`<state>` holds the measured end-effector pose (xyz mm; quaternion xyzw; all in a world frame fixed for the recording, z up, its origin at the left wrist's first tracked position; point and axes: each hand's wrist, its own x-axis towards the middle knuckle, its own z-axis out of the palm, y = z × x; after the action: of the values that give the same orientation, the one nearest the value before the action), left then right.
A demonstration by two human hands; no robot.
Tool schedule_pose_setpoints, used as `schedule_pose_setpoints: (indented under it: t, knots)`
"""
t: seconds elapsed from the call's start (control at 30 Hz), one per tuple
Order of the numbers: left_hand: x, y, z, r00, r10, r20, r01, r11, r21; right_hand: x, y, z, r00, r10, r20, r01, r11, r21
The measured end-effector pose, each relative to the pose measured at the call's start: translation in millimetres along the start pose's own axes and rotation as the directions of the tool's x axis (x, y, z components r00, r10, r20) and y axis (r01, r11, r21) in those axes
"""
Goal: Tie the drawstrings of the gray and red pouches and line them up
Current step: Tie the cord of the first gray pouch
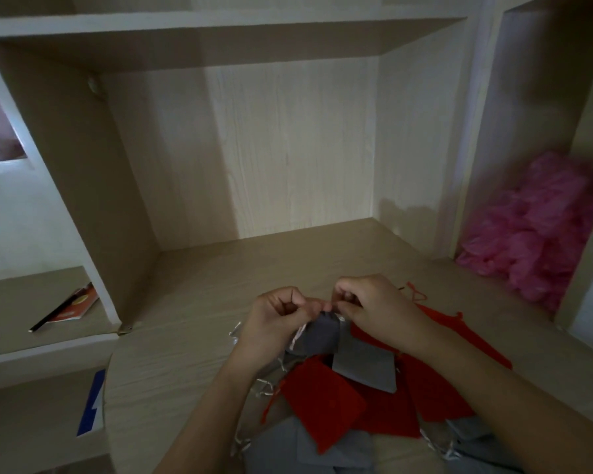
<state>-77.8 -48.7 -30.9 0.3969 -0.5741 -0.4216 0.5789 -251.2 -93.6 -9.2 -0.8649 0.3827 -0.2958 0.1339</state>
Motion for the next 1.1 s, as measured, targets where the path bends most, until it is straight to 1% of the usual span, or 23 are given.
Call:
schedule_pose_setpoints:
  t: [0.03, 0.1, 0.17, 0.27, 0.3, 0.33, 0.37, 0.43, 0.47, 0.5, 0.53, 0.57, 0.6, 0.67, 0.77, 0.9, 0.97, 1.03, 1.1]
  knots:
    - [0.3, 0.6, -1.4, 1.0, -0.019, 0.021, 0.02, 1.0, -0.023, -0.2, -0.3, 0.4, 1.0, 0.016, 0.01, -0.016, 1.0, -0.004]
    - [-0.8, 2.7, -5.3, 0.997, -0.046, 0.066, 0.047, 0.999, -0.015, -0.3, -0.5, 0.8, 1.0, 0.03, 0.001, -0.03, 0.999, 0.013]
    - [-2.7, 7.3, -7.5, 0.993, -0.068, 0.092, 0.072, 0.997, -0.038, -0.3, -1.8, 0.1, 0.999, 0.044, -0.016, -0.043, 0.996, 0.077]
    - [-2.0, 10.9, -8.7, 0.99, -0.105, 0.096, 0.124, 0.965, -0.229, 0.9, -1.2, -0.3, 0.996, 0.091, 0.023, -0.094, 0.97, 0.224]
    - [-1.4, 10.7, -9.3, 0.988, -0.119, 0.099, 0.143, 0.944, -0.299, 1.5, -2.3, -1.0, 0.991, 0.118, 0.064, -0.132, 0.946, 0.296]
    - [-0.6, 9.8, -11.2, 0.986, -0.131, 0.106, 0.161, 0.915, -0.37, 1.8, -2.6, -1.4, 0.984, 0.144, 0.109, -0.176, 0.9, 0.399]
    - [0.3, 9.5, -13.2, 0.984, -0.137, 0.118, 0.175, 0.886, -0.43, 1.6, -3.9, -2.7, 0.973, 0.167, 0.158, -0.226, 0.821, 0.524]
    - [1.8, 8.1, -16.6, 0.981, -0.131, 0.144, 0.186, 0.845, -0.502, 0.2, -8.1, -7.1, 0.944, 0.178, 0.279, -0.33, 0.575, 0.749]
    - [2.4, 7.0, -17.2, 0.98, -0.125, 0.157, 0.189, 0.832, -0.522, -0.5, -10.0, -8.6, 0.93, 0.154, 0.334, -0.367, 0.449, 0.815]
    - [2.8, 6.3, -16.9, 0.978, -0.123, 0.167, 0.194, 0.826, -0.529, -1.7, -13.6, -10.3, 0.919, 0.119, 0.376, -0.393, 0.344, 0.853]
    - [3.4, 6.2, -15.7, 0.977, -0.125, 0.174, 0.199, 0.829, -0.523, -2.7, -15.9, -10.8, 0.913, 0.078, 0.4, -0.405, 0.263, 0.876]
    - [3.6, 5.6, -14.9, 0.976, -0.129, 0.178, 0.204, 0.833, -0.514, -4.1, -20.0, -10.3, 0.91, 0.036, 0.413, -0.411, 0.204, 0.889]
    - [3.6, 5.4, -14.2, 0.974, -0.133, 0.183, 0.209, 0.837, -0.505, -4.7, -19.6, -8.0, 0.912, 0.012, 0.41, -0.405, 0.174, 0.898]
    - [2.9, 7.0, -14.2, 0.975, -0.136, 0.176, 0.207, 0.845, -0.492, -4.6, -18.6, -2.4, 0.92, 0.018, 0.391, -0.389, 0.158, 0.908]
    - [1.9, 11.6, -13.4, 0.986, -0.135, 0.102, 0.167, 0.873, -0.458, -1.3, -15.6, 3.0, 0.937, 0.052, 0.346, -0.349, 0.17, 0.921]
    - [0.5, 15.5, -6.3, 0.992, -0.118, 0.05, 0.128, 0.906, -0.404, -0.6, -16.6, 3.4, 0.954, 0.083, 0.288, -0.297, 0.142, 0.944]
    - [0.0, 15.8, -5.5, 0.991, -0.12, 0.052, 0.131, 0.912, -0.388, -1.7, -18.4, 0.4, 0.96, 0.093, 0.263, -0.276, 0.174, 0.945]
    - [0.2, 14.4, -6.3, 0.991, -0.12, 0.06, 0.133, 0.923, -0.36, -2.3, -18.2, -0.4, 0.972, 0.08, 0.219, -0.232, 0.229, 0.945]
    - [0.5, 12.6, -6.4, 0.99, -0.125, 0.065, 0.14, 0.928, -0.346, -2.7, -18.3, -0.1, 0.984, 0.097, 0.151, -0.176, 0.344, 0.922]
